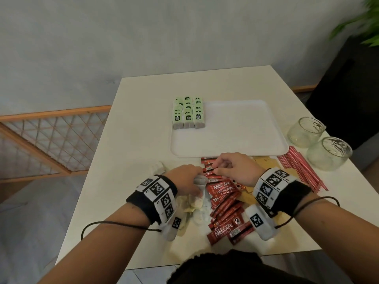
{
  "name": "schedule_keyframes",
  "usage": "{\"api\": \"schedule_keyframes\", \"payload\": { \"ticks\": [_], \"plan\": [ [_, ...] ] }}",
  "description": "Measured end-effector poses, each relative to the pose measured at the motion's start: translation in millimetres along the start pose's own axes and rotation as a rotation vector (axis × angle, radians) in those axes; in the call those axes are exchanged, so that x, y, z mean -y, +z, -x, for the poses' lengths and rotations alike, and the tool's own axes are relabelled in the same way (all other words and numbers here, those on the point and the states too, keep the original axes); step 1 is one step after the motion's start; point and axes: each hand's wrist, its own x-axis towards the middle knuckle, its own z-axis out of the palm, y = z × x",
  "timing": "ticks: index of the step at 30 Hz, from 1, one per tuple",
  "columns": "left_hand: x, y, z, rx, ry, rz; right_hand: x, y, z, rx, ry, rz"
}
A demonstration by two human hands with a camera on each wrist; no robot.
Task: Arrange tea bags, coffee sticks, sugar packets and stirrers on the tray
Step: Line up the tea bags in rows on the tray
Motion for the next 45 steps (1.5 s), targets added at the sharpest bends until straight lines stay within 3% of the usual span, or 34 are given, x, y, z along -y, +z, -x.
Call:
{"api": "schedule_keyframes", "payload": {
  "ticks": [6,11,15,21,27,32,35,40,45],
  "plan": [
    [6.1,-9.7,-0.6,-0.169,-0.07,0.172,3.1,-1.1,7.0,0.001,0.002,-0.043],
    [3.7,-14.7,-5.1,-0.407,-0.056,0.598,12.1,-0.7,7.2,-0.025,-0.053,-0.12],
    [-8.4,-12.0,-7.4,-0.426,-0.056,0.886,12.9,-4.6,3.0,-0.078,-0.115,-0.093],
    [-9.4,-15.2,-5.5,-0.233,-0.007,1.109,14.7,-23.5,2.0,-0.07,-0.104,-0.121],
    [-12.5,-19.6,-6.4,0.096,-0.002,1.158,26.9,-51.0,1.3,0.116,-0.209,0.177],
    [-22.1,-16.7,-9.8,0.221,0.063,1.207,27.9,-54.7,-2.9,0.08,-0.242,0.219],
    [-22.6,-15.0,-12.6,0.152,0.056,1.199,23.1,-56.6,-4.5,-0.057,-0.173,0.111],
    [-20.9,-16.4,-16.4,-0.035,0.095,1.1,15.9,-63.9,-4.0,-0.111,-0.096,-0.062],
    [-25.6,-20.6,-24.7,-0.426,-0.002,1.028,7.9,-74.1,-2.3,-0.287,0.008,-0.091]
  ]
}}
